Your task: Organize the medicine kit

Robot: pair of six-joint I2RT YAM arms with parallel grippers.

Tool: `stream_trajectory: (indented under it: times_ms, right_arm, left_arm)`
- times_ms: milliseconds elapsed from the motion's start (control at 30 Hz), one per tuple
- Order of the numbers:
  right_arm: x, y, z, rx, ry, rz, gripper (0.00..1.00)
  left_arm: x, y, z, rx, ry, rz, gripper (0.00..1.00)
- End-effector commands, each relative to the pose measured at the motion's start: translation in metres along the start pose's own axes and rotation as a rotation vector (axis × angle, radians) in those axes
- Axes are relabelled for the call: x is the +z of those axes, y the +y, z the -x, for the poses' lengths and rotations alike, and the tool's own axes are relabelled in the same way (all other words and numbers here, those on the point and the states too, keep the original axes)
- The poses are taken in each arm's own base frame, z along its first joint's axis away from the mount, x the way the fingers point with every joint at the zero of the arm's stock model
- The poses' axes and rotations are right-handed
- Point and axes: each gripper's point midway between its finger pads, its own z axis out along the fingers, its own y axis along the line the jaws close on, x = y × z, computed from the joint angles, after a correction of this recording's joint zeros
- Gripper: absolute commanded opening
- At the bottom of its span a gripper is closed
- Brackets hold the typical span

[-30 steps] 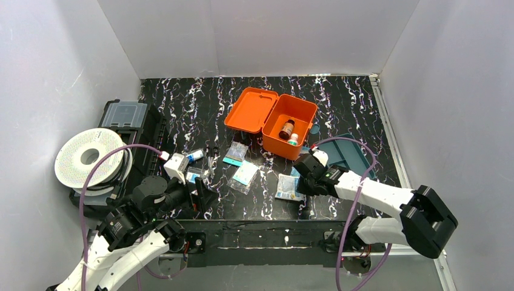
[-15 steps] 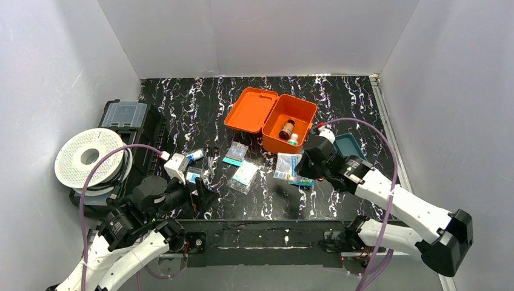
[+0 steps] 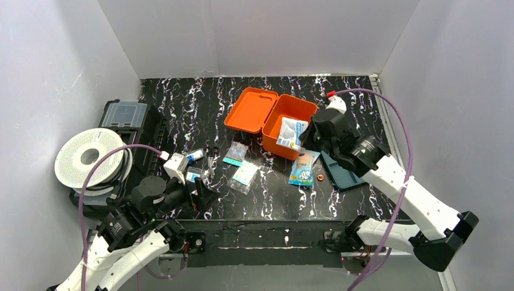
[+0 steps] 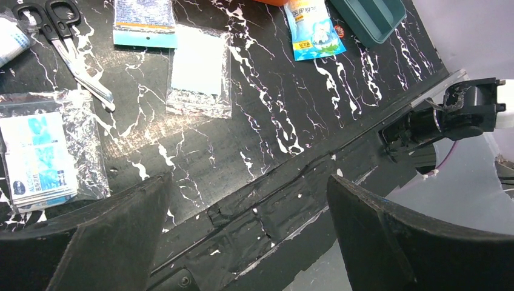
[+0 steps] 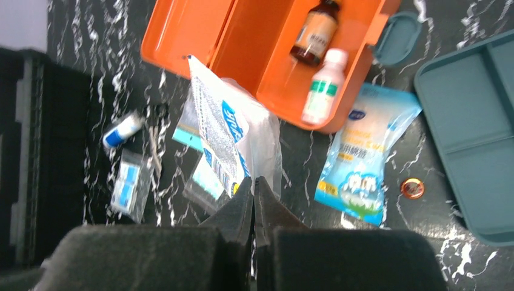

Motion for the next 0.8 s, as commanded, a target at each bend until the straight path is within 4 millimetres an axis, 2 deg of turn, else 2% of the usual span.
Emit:
stream_trajectory:
  times_ms: [0,233,400,600,767]
  right_arm:
    - [0.014,-0.001,0.036,0.023,-0.073,-0.022,0.01]
    - [0.054,-0.003,0.051,0.064,-0.043,-0.033,0.01]
    - [0.097,-0.007,0.053,0.124,0.009,-0.034,0.01]
    - [0.142,-0.009,0.043,0.15,0.105,-0.045,0.01]
    - [0.175,-0.004,0.018,0.165,0.251,-0.031,0.01]
  left_arm:
    - [0.0,-0.001,-0.002,0.01,-0.006,-0.015,1.0]
    - [-0.001,-0.001,-0.001,0.011,-0.012,-0.021,0.99]
    - [-0.001,-0.001,-0.001,0.013,-0.012,-0.021,1.0]
    - [-0.001,-0.002,-0.001,0.014,-0.016,-0.024,1.0]
    - [-0.001,-0.002,-0.001,0.013,-0.017,-0.024,1.0]
